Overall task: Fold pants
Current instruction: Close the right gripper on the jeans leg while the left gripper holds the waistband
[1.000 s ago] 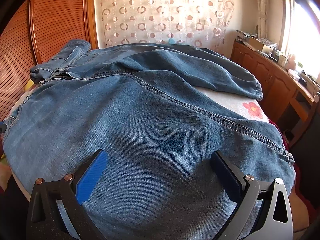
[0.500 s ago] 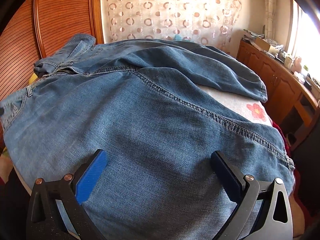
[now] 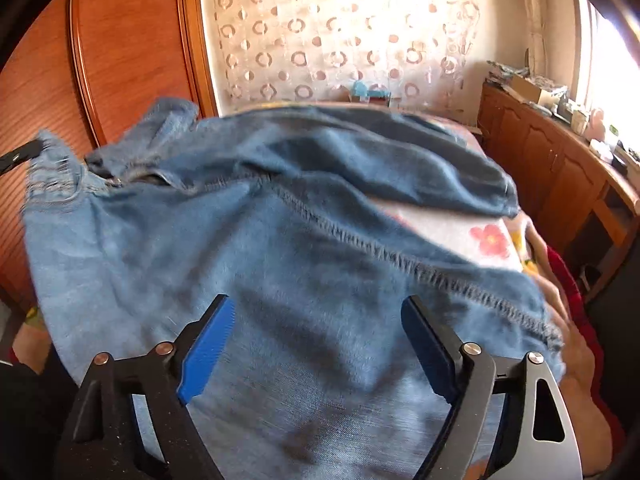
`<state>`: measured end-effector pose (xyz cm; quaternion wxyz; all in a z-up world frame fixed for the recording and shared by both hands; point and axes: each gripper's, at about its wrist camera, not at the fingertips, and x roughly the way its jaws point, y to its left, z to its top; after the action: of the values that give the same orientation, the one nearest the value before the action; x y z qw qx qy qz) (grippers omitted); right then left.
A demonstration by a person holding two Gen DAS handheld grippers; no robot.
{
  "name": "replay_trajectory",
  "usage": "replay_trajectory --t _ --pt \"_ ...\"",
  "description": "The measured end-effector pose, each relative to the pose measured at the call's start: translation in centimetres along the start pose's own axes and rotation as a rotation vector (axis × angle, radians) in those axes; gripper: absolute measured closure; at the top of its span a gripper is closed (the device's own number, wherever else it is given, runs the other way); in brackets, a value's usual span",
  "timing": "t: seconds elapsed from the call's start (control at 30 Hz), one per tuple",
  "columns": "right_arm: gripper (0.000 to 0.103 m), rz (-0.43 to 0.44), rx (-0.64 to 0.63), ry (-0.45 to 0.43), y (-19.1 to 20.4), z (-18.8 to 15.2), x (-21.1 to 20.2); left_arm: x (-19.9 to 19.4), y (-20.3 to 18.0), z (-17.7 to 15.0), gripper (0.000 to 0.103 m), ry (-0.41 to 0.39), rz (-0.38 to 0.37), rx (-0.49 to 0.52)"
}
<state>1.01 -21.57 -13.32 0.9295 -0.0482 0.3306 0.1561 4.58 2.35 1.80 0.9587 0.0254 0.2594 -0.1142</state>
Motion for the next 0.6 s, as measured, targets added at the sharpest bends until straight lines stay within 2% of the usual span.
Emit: replay_trajectory --t 0.27,0.43,0.6 --pt "0.025 0.042 0.005 -0.067 0.7 0.9 -2.8 3.9 -0.5 5.0 0.092 -0.032 0.008 0.02" --pt "0.028 0.062 -0.018 -0.085 1.4 0.9 -3.8 7.1 -0.7 5.9 0.092 -0.012 0.024 0.02" --pt "0.036 0.089 -0.014 -0.08 1.6 0.3 -3.2 9.6 -0.5 5.6 0.092 0.025 0.039 0.01"
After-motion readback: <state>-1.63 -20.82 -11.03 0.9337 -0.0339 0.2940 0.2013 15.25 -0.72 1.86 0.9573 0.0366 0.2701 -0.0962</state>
